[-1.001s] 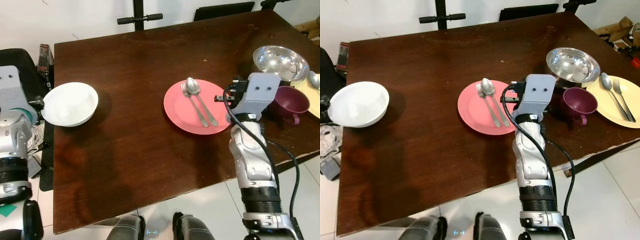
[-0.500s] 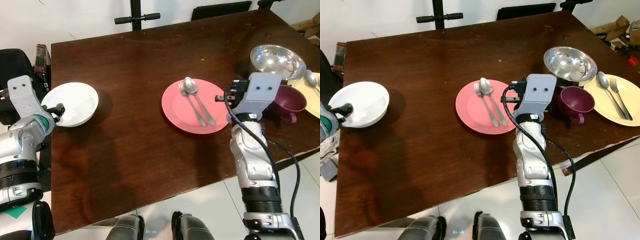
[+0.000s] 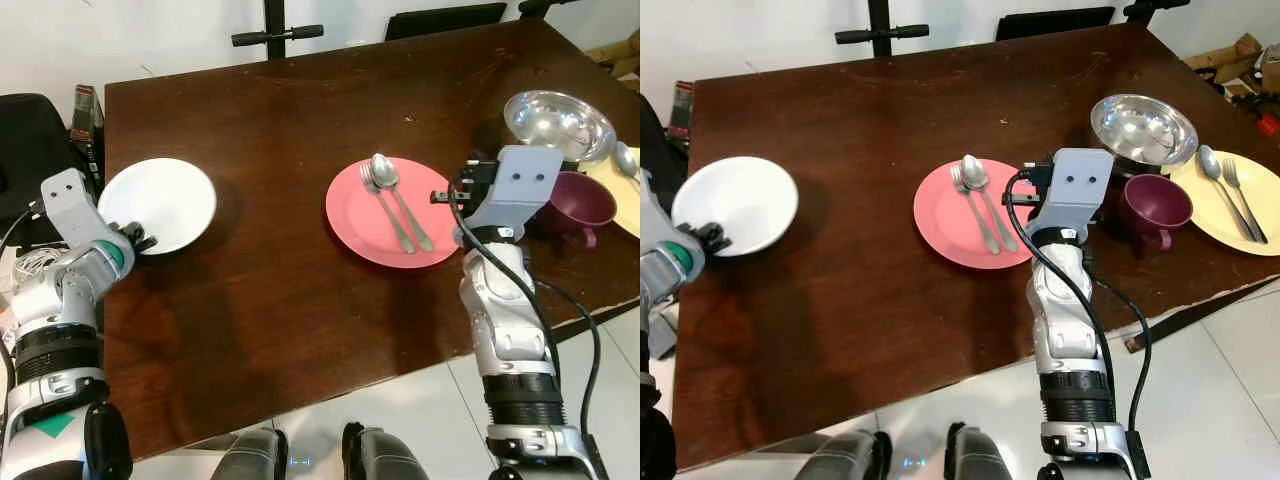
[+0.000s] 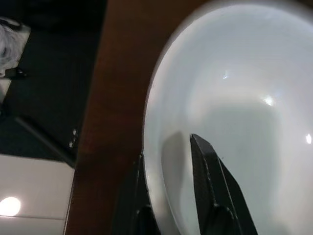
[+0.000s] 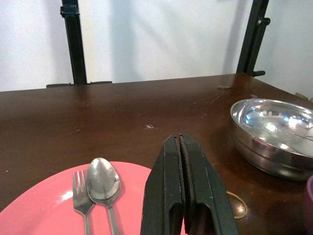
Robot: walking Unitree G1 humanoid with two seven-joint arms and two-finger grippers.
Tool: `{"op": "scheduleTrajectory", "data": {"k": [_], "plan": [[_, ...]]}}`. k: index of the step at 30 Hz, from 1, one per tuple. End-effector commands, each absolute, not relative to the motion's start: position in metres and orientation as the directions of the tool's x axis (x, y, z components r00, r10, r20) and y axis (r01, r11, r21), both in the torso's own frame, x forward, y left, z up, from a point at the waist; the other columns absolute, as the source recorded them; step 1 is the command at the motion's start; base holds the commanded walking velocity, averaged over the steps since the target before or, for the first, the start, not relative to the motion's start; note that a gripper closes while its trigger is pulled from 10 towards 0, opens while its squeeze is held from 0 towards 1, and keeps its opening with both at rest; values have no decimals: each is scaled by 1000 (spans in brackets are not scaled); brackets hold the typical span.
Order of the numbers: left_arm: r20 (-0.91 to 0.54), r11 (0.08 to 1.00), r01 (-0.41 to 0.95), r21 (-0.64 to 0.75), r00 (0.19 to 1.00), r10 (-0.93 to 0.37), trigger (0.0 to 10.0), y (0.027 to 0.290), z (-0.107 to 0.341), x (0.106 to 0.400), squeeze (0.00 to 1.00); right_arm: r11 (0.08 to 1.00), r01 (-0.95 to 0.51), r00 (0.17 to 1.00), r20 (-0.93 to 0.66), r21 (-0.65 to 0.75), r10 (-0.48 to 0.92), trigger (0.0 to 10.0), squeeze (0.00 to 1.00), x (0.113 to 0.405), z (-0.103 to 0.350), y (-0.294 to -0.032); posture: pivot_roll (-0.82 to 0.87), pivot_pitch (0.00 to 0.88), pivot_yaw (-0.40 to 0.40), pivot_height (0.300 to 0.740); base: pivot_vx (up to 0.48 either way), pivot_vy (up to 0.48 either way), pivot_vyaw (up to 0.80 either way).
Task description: Setting the table
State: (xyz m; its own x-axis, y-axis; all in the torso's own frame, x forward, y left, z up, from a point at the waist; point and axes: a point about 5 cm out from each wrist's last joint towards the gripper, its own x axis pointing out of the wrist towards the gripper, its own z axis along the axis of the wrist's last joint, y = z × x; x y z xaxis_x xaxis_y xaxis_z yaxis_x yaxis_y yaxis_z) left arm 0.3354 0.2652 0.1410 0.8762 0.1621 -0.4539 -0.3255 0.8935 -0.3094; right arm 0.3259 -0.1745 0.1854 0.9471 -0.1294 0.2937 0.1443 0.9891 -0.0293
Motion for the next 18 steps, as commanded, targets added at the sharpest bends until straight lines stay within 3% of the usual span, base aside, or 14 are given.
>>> {"op": "scheduleTrajectory", "data": {"k": [1,3,7,12,13,14,15,17,18], "plan": [[-491,892,-340,-298,856,162,0,264,131,331,0,988,152,950,279,-30,-137,10000,0,324,181,-177,158,94,66,740,0,0,0],[-484,893,-341,-295,859,168,0,263,131,332,0,988,153,951,277,-30,-139,10000,0,324,180,-177,157,96,65,740,0,0,0],[-350,946,-279,-165,913,208,0,253,144,334,0,988,156,955,258,-18,-147,10000,0,324,177,-177,160,98,62,740,0,0,0],[-250,956,-231,-179,951,183,0,244,155,335,0,987,158,956,252,-20,-148,10000,0,324,175,-177,158,100,60,740,0,0,0],[-169,970,-170,-175,976,140,10000,234,167,336,0,987,159,958,246,-19,-149,10000,0,324,174,-177,159,99,56,740,0,0,0],[-94,981,-83,-177,993,67,10000,219,180,336,0,987,159,960,237,-13,-152,10000,0,324,173,-177,160,99,54,740,0,0,0],[-94,981,-83,-177,993,67,10000,219,180,336,0,987,159,960,237,-13,-152,10000,0,324,173,-177,160,99,54,740,0,0,0],[14,983,92,-159,996,-91,10000,191,198,335,0,986,165,963,216,4,-162,10000,0,324,170,-178,152,97,54,740,0,0,0],[14,983,92,-159,996,-91,10000,191,198,335,0,986,165,963,216,4,-162,10000,0,324,170,-178,152,97,54,740,0,0,0]]}}
